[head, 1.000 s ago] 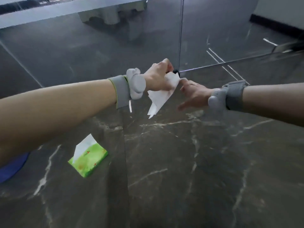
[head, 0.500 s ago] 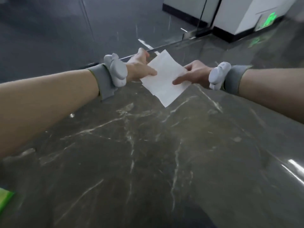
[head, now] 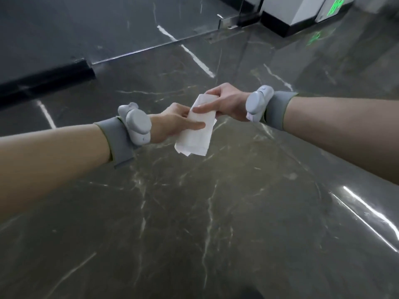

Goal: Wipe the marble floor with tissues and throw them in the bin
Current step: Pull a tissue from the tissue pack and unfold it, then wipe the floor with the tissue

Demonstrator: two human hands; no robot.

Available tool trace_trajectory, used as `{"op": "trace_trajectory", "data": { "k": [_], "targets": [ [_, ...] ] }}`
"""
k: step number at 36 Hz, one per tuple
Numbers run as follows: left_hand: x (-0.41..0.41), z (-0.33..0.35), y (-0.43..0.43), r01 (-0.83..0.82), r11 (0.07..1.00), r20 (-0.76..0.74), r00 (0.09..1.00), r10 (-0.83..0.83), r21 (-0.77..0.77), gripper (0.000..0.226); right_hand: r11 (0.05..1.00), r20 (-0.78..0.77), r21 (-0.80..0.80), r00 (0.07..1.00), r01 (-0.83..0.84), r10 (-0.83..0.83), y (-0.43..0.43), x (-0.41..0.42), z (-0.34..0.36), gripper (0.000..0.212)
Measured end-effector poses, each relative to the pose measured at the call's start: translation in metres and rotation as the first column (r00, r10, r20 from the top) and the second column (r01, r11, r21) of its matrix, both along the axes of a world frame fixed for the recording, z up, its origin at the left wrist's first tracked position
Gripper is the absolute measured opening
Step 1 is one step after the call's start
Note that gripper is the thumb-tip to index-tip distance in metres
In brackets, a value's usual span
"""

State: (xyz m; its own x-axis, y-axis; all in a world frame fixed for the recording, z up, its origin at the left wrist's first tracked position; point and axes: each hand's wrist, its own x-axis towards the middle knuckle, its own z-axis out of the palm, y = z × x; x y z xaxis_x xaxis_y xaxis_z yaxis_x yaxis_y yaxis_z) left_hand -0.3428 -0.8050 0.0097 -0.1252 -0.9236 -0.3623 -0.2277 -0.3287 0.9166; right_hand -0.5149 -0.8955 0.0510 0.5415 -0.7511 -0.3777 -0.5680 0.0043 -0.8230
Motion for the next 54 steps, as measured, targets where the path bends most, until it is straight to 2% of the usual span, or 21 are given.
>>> {"op": "trace_trajectory", "data": {
  "k": [4,7,9,11,13,15,19,20,24,29,32,34,36,40,44,49,54],
  "targets": [
    [-0.015,-0.025,-0.027,-0.189,0.98,-0.021,0.982,0.19,0.056,0.028,0.969,0.042,-0.009,0.968,0.247,-0.246,-0.022,-0.024,-0.021,0.031],
    [-0.037,-0.043,-0.053,-0.309,0.951,0.208,0.93,0.303,-0.005,0.019,0.885,-0.046,-0.147,0.891,0.441,-0.451,-0.04,-0.065,-0.041,0.028],
    [-0.045,-0.044,-0.062,-0.365,0.927,0.395,0.842,0.368,-0.087,0.026,0.842,-0.218,-0.317,0.831,0.436,-0.512,-0.046,-0.096,-0.05,0.033],
    [-0.047,-0.044,-0.069,-0.414,0.89,0.432,0.779,0.455,-0.19,0.029,0.846,-0.413,-0.435,0.767,0.308,-0.491,-0.044,-0.125,-0.05,0.039],
    [-0.054,-0.049,-0.084,-0.387,0.887,0.485,0.742,0.462,-0.252,0.028,0.857,-0.555,-0.461,0.68,0.229,-0.48,-0.044,-0.159,-0.055,0.046],
    [-0.06,-0.058,-0.097,-0.333,0.895,0.566,0.693,0.447,-0.298,0.03,0.881,-0.651,-0.423,0.604,0.214,-0.459,-0.038,-0.192,-0.065,0.052],
    [-0.078,-0.08,-0.124,-0.26,0.893,0.668,0.594,0.448,-0.367,0.037,0.897,-0.762,-0.333,0.478,0.291,-0.438,-0.018,-0.25,-0.084,0.064],
    [-0.076,-0.083,-0.126,-0.27,0.894,0.7,0.556,0.448,-0.357,0.039,0.904,-0.783,-0.311,0.46,0.294,-0.419,-0.013,-0.256,-0.091,0.066],
    [-0.113,-0.11,-0.149,-0.197,0.93,0.779,0.509,0.367,-0.31,0.041,0.901,-0.846,-0.227,0.384,0.369,-0.37,0.016,-0.298,-0.109,0.068],
    [-0.138,-0.129,-0.143,-0.094,0.947,0.812,0.493,0.313,-0.308,0.039,0.882,-0.844,-0.263,0.351,0.391,-0.407,0.033,-0.305,-0.12,0.072],
    [-0.165,-0.136,-0.137,-0.01,0.972,0.829,0.52,0.207,-0.236,0.041,0.859,-0.844,-0.247,0.336,0.448,-0.418,0.041,-0.321,-0.122,0.076],
    [-0.188,-0.142,-0.135,0.061,0.967,0.82,0.545,0.175,-0.247,0.043,0.845,-0.847,-0.231,0.327,0.482,-0.418,0.049,-0.335,-0.124,0.076],
    [-0.205,-0.149,-0.134,0.134,0.95,0.812,0.561,0.162,-0.283,0.042,0.836,-0.849,-0.23,0.317,0.499,-0.423,0.052,-0.347,-0.127,0.073],
    [-0.221,-0.159,-0.139,0.264,0.913,0.828,0.547,0.123,-0.31,0.043,0.832,-0.837,-0.181,0.363,0.524,-0.41,0.057,-0.362,-0.131,0.07],
    [-0.227,-0.168,-0.146,0.326,0.889,0.842,0.528,0.111,-0.321,0.045,0.843,-0.838,-0.176,0.372,0.508,-0.4,0.065,-0.366,-0.136,0.068],
    [-0.224,-0.175,-0.15,0.423,0.816,0.796,0.601,0.073,-0.395,0.046,0.842,-0.844,-0.195,0.351,0.503,-0.406,0.067,-0.365,-0.14,0.067],
    [-0.232,-0.177,-0.142,0.471,0.794,0.808,0.588,0.042,-0.384,0.049,0.844,-0.845,-0.165,0.368,0.51,-0.388,0.076,-0.364,-0.148,0.074]
  ]
}}
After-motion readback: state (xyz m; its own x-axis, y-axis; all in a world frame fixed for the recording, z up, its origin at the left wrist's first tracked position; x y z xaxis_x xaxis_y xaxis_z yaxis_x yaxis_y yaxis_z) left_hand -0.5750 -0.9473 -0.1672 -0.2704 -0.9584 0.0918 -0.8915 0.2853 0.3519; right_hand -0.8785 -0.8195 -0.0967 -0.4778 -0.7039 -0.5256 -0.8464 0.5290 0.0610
